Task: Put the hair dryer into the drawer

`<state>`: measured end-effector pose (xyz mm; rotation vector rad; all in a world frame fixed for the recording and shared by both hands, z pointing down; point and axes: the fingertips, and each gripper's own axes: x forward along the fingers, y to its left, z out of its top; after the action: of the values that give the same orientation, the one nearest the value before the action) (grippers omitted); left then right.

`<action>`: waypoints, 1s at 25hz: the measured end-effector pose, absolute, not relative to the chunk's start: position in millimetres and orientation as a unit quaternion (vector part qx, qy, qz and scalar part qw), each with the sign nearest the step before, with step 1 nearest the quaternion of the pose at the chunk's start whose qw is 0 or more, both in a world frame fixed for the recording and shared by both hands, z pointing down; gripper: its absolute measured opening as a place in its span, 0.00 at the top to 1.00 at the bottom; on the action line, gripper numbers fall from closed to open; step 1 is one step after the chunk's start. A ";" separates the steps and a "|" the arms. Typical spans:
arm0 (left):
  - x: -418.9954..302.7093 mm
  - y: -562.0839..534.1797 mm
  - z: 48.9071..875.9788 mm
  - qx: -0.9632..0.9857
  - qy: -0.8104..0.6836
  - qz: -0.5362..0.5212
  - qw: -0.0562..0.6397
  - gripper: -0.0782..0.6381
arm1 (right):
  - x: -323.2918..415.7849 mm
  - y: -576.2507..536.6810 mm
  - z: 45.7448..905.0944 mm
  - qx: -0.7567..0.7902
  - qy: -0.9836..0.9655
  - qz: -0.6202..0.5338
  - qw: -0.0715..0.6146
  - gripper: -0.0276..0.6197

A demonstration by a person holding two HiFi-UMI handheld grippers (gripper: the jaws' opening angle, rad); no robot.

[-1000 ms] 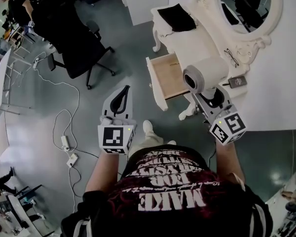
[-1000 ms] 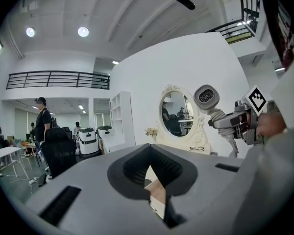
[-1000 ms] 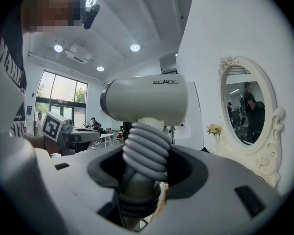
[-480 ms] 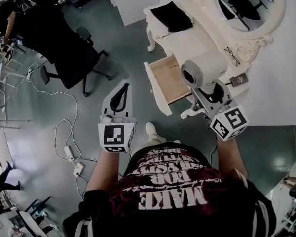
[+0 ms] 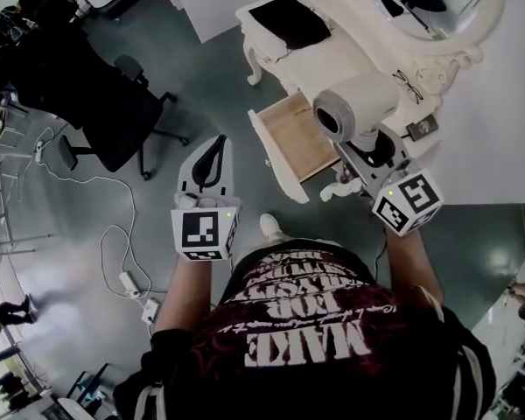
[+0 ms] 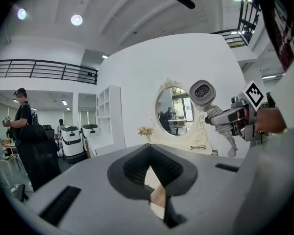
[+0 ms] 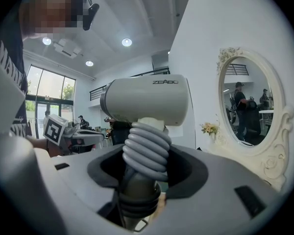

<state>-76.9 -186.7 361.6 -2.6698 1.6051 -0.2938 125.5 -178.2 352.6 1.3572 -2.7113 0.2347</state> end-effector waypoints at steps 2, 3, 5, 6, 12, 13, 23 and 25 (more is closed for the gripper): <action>-78.4 -194.2 361.1 -0.857 0.508 -0.092 0.007 0.88 | 123.1 -183.4 351.8 0.450 -0.888 0.077 0.051 0.61; -79.6 -197.1 361.2 -0.858 0.505 -0.091 0.007 0.88 | 121.7 -185.5 352.0 0.453 -0.887 0.077 0.052 0.61; -82.5 -202.1 361.7 -0.862 0.500 -0.089 0.006 0.88 | 118.3 -189.0 352.5 0.458 -0.884 0.078 0.052 0.61; -84.1 -204.3 361.9 -0.863 0.497 -0.088 0.006 0.88 | 116.3 -190.5 352.4 0.460 -0.883 0.078 0.051 0.61; -92.1 -217.4 367.3 -0.871 0.485 -0.081 0.007 0.88 | 105.7 -196.8 353.8 0.470 -0.878 0.080 0.045 0.61; -92.7 -220.0 369.4 -0.871 0.485 -0.081 0.005 0.88 | 104.8 -198.0 356.6 0.471 -0.877 0.085 0.045 0.61; -90.4 -227.5 373.5 -0.876 0.476 -0.077 -0.008 0.88 | 105.2 -203.9 365.7 0.476 -0.871 0.107 0.055 0.61; -87.1 -230.4 374.7 -0.875 0.478 -0.077 -0.008 0.88 | 107.4 -207.9 368.7 0.472 -0.873 0.106 0.059 0.61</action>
<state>-87.1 -230.4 374.7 -2.7624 1.5103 -0.2445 107.4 -207.9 368.7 1.4312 -2.6444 0.3211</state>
